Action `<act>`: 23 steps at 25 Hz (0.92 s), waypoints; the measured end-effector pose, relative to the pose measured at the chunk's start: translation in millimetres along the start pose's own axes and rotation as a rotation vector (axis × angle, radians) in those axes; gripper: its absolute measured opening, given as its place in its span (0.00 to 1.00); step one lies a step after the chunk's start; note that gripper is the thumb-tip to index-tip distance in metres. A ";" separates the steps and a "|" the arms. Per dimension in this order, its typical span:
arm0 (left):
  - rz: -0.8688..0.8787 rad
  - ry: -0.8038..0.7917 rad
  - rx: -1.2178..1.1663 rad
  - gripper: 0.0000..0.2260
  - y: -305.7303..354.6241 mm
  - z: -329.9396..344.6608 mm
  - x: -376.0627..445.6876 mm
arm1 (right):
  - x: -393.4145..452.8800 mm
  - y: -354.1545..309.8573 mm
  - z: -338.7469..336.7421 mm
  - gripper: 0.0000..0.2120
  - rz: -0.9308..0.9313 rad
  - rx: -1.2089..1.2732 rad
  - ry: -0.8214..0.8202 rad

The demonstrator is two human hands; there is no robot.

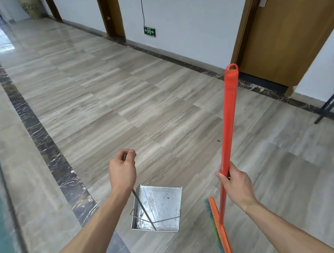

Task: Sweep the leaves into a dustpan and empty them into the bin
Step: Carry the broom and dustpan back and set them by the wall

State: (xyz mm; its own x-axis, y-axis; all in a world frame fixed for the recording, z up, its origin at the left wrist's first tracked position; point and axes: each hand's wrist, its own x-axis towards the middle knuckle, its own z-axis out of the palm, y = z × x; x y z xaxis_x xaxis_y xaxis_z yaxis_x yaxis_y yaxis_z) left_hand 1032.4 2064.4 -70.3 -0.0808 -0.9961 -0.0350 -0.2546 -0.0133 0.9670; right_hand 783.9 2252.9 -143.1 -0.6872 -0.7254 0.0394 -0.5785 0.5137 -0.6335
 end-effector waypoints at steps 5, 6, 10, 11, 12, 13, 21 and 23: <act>-0.031 -0.021 -0.059 0.07 7.6 45.4 109.1 | 111.4 -25.6 30.7 0.06 0.002 -0.040 -0.009; -0.034 -0.029 -0.077 0.07 9.4 55.4 133.2 | 137.4 -33.6 37.7 0.06 -0.001 -0.055 -0.006; -0.040 -0.111 -0.104 0.08 17.5 92.9 229.4 | 237.8 -72.0 67.7 0.06 0.015 -0.081 0.023; -0.047 -0.128 -0.107 0.08 19.6 100.4 254.0 | 260.5 -82.8 74.7 0.06 0.020 -0.083 0.025; -0.045 -0.144 -0.110 0.08 23.5 106.8 276.4 | 281.4 -91.8 81.6 0.06 0.024 -0.081 0.029; -0.035 -0.163 -0.111 0.08 29.8 114.2 298.1 | 302.7 -100.0 86.2 0.06 0.030 -0.078 0.038; -0.019 -0.155 -0.072 0.08 67.0 194.1 471.1 | 477.4 -133.2 110.2 0.05 0.043 -0.001 0.088; -0.024 -0.153 -0.055 0.08 69.8 219.9 514.3 | 526.6 -131.5 120.6 0.05 0.036 0.004 0.093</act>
State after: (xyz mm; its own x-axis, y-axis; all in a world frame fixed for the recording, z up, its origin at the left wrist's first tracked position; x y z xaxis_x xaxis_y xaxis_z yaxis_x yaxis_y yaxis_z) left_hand 761.2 1570.3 -76.4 -0.2223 -0.9706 -0.0920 -0.2058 -0.0456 0.9775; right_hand 551.1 1748.1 -132.3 -0.7456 -0.6605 0.0881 -0.5512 0.5370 -0.6386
